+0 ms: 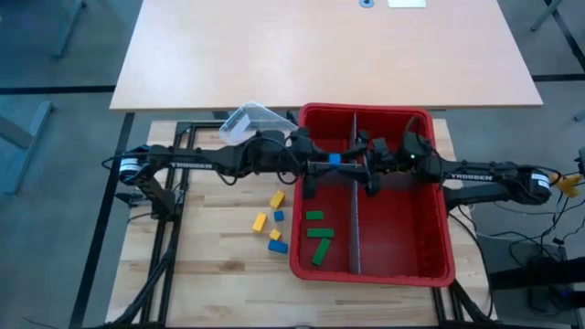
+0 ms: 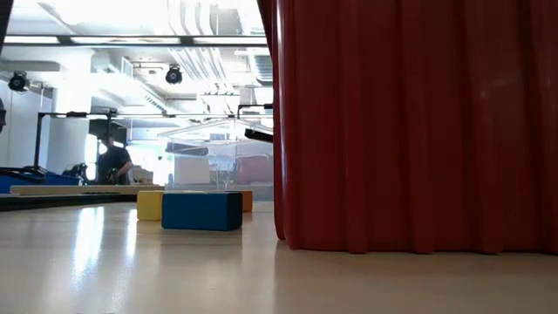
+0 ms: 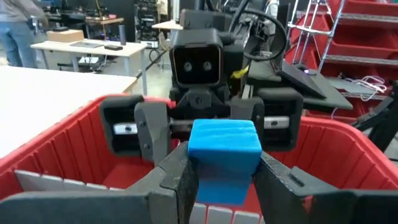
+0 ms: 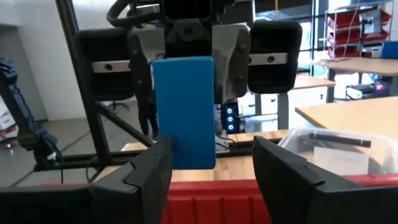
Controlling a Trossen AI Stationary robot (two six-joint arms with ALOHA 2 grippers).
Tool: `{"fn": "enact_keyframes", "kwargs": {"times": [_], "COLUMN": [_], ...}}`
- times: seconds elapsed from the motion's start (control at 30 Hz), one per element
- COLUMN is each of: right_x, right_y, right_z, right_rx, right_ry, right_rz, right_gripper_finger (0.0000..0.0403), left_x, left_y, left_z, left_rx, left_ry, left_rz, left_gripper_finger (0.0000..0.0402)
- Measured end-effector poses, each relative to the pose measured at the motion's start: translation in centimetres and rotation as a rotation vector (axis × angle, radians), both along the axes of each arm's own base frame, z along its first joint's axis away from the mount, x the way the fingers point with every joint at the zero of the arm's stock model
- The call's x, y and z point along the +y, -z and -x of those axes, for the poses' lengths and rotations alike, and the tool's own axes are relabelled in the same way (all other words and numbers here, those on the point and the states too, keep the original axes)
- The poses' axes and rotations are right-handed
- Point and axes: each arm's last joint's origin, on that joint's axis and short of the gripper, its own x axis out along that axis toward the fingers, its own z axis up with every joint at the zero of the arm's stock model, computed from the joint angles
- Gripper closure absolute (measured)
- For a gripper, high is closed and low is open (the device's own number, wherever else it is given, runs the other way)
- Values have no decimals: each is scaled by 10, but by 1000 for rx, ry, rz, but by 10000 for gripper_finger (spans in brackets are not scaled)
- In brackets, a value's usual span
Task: Sort blocks
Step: Put the bottom left blue block into the top right of the red bin
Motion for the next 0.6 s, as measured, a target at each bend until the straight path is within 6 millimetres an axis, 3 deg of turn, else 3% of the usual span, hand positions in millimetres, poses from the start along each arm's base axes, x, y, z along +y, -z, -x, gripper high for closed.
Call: {"fn": "enact_keyframes", "kwargs": {"times": [0.6], "right_x": [3], "right_y": [4], "right_z": [-9], "right_rx": [62], "right_ry": [-21], "right_rz": [2], "right_gripper_finger": [168], "left_x": [7], "left_y": [4], "left_z": [1], "left_rx": [47], "left_ry": [-13], "left_rz": [-4], "left_gripper_finger": [299]}}
